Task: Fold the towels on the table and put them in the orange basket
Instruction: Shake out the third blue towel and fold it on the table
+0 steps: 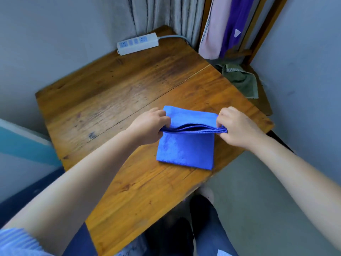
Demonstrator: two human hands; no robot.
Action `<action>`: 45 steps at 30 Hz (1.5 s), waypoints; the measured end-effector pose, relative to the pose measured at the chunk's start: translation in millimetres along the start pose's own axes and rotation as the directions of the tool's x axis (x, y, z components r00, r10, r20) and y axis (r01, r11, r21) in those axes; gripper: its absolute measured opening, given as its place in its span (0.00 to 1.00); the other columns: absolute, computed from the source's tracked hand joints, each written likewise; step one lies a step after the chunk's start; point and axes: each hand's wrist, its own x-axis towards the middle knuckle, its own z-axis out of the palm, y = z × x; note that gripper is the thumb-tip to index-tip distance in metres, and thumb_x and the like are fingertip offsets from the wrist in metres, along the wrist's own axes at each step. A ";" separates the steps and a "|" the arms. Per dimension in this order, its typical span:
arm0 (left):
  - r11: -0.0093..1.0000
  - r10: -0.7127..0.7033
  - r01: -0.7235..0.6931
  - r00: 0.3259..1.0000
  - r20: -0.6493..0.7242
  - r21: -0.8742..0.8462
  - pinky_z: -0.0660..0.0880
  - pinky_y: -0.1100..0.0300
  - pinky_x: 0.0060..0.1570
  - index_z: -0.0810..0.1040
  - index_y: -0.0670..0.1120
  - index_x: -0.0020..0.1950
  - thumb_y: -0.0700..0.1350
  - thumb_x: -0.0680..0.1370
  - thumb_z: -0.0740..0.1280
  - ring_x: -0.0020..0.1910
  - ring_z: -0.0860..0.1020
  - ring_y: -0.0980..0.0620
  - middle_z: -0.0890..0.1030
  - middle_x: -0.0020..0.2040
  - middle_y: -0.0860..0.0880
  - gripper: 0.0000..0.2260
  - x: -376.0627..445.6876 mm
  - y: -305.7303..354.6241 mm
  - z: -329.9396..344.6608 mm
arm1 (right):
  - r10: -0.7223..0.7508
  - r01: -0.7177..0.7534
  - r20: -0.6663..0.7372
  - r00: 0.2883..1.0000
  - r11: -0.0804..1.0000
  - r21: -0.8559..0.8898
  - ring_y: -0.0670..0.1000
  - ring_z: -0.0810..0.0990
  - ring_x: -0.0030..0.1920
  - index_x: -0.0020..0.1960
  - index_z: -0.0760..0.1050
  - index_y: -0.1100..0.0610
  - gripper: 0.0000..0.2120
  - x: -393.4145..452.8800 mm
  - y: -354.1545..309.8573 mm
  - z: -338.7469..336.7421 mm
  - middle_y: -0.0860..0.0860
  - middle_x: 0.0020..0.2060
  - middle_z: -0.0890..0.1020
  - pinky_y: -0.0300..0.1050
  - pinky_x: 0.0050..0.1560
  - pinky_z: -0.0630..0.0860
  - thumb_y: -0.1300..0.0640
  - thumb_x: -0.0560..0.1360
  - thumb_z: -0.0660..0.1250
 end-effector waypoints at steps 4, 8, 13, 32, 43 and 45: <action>1.000 0.014 -0.015 0.999 0.030 0.002 0.70 0.52 0.48 0.77 0.41 0.53 0.35 0.71 0.61 0.53 0.71 0.45 0.76 0.51 0.43 0.12 -23.4 2.6 35.6 | -0.048 0.045 -0.055 0.997 0.997 -0.061 0.61 0.77 0.33 0.31 0.74 0.65 0.11 -27.1 -17.2 30.3 0.61 0.30 0.77 0.51 0.30 0.75 0.75 0.52 0.71; 0.997 0.072 -0.073 0.997 -0.043 -0.031 0.73 0.51 0.42 0.78 0.38 0.48 0.32 0.68 0.63 0.49 0.74 0.41 0.77 0.46 0.40 0.11 -35.6 4.5 65.9 | -0.073 0.067 -0.065 0.995 0.995 -0.080 0.59 0.77 0.30 0.29 0.73 0.64 0.14 -42.2 -22.0 59.0 0.59 0.28 0.76 0.46 0.29 0.74 0.75 0.47 0.71; 0.997 0.021 -0.021 1.000 -0.006 -0.072 0.72 0.49 0.46 0.77 0.38 0.51 0.34 0.73 0.61 0.51 0.73 0.42 0.77 0.49 0.39 0.10 -41.9 0.2 97.7 | -0.082 0.075 -0.094 0.992 0.994 -0.076 0.59 0.78 0.30 0.29 0.74 0.64 0.10 -56.0 -20.9 86.9 0.58 0.29 0.77 0.44 0.32 0.74 0.74 0.51 0.67; 0.453 -0.709 0.517 0.703 0.058 -0.727 0.69 0.57 0.48 0.70 0.42 0.63 0.49 0.79 0.58 0.54 0.76 0.46 0.78 0.56 0.45 0.16 12.7 1.2 80.5 | -0.094 0.072 -0.311 0.946 0.994 -0.081 0.58 0.83 0.36 0.35 0.80 0.65 0.09 -13.0 -2.8 83.0 0.58 0.34 0.82 0.50 0.38 0.79 0.68 0.62 0.60; 0.163 -0.805 0.509 0.564 0.185 -0.845 0.67 0.63 0.32 0.75 0.44 0.53 0.47 0.77 0.63 0.40 0.73 0.51 0.80 0.50 0.45 0.09 73.0 -9.7 80.6 | -0.123 0.099 -0.168 0.978 0.984 -0.147 0.59 0.83 0.49 0.47 0.82 0.62 0.18 50.3 15.7 92.7 0.59 0.47 0.84 0.59 0.48 0.78 0.64 0.58 0.78; 0.166 -0.807 0.533 0.558 0.196 -0.830 0.67 0.61 0.33 0.75 0.44 0.53 0.47 0.77 0.62 0.41 0.72 0.50 0.79 0.48 0.46 0.09 75.9 -12.3 81.7 | -0.136 0.120 -0.112 0.984 0.984 -0.135 0.60 0.82 0.51 0.51 0.81 0.62 0.21 52.9 20.8 96.7 0.59 0.50 0.83 0.60 0.48 0.77 0.61 0.59 0.79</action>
